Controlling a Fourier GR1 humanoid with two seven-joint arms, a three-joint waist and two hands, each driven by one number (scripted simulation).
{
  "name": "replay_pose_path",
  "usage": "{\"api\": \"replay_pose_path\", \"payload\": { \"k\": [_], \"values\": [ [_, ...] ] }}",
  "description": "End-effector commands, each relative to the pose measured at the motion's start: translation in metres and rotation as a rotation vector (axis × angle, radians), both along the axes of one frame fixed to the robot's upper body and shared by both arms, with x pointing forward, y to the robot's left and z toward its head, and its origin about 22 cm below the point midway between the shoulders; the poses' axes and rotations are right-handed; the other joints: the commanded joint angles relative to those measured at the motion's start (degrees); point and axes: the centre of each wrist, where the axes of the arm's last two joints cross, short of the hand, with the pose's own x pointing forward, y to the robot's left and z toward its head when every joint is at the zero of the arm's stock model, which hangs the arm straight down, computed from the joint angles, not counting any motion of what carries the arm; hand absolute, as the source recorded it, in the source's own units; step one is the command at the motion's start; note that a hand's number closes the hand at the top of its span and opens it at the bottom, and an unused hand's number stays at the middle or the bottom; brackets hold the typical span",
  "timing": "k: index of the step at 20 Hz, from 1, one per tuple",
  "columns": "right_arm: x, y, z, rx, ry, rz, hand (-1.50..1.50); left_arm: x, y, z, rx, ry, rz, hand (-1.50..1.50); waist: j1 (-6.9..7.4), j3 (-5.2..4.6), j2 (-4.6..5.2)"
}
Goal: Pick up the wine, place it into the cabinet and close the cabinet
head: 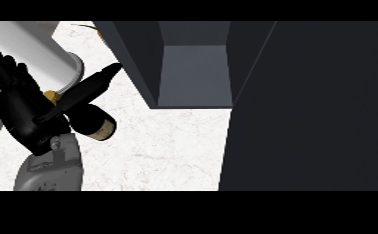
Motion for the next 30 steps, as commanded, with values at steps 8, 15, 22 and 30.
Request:
{"api": "replay_pose_path", "payload": {
  "k": [8,15,22,30],
  "values": [
    [-0.032,-0.007,0.013,0.072,-0.003,0.083,-1.50,-0.024,0.029,-0.061,-0.024,0.007,0.071,-1.50,-0.06,-0.03,-0.14],
    [-0.026,0.002,0.007,0.066,-0.005,0.087,-1.50,-0.015,0.046,-0.094,-0.043,0.034,0.070,-1.50,-0.02,-0.03,-0.05],
    [-0.019,-0.009,0.008,0.061,0.004,0.097,-1.50,-0.047,0.060,-0.138,-0.052,0.076,0.109,-1.50,0.28,-0.06,-0.06],
    [-0.026,-0.008,0.021,0.065,-0.013,0.092,-1.50,-0.040,0.071,-0.162,-0.070,0.072,0.116,-1.50,0.11,-0.06,-0.03]
  ]
}}
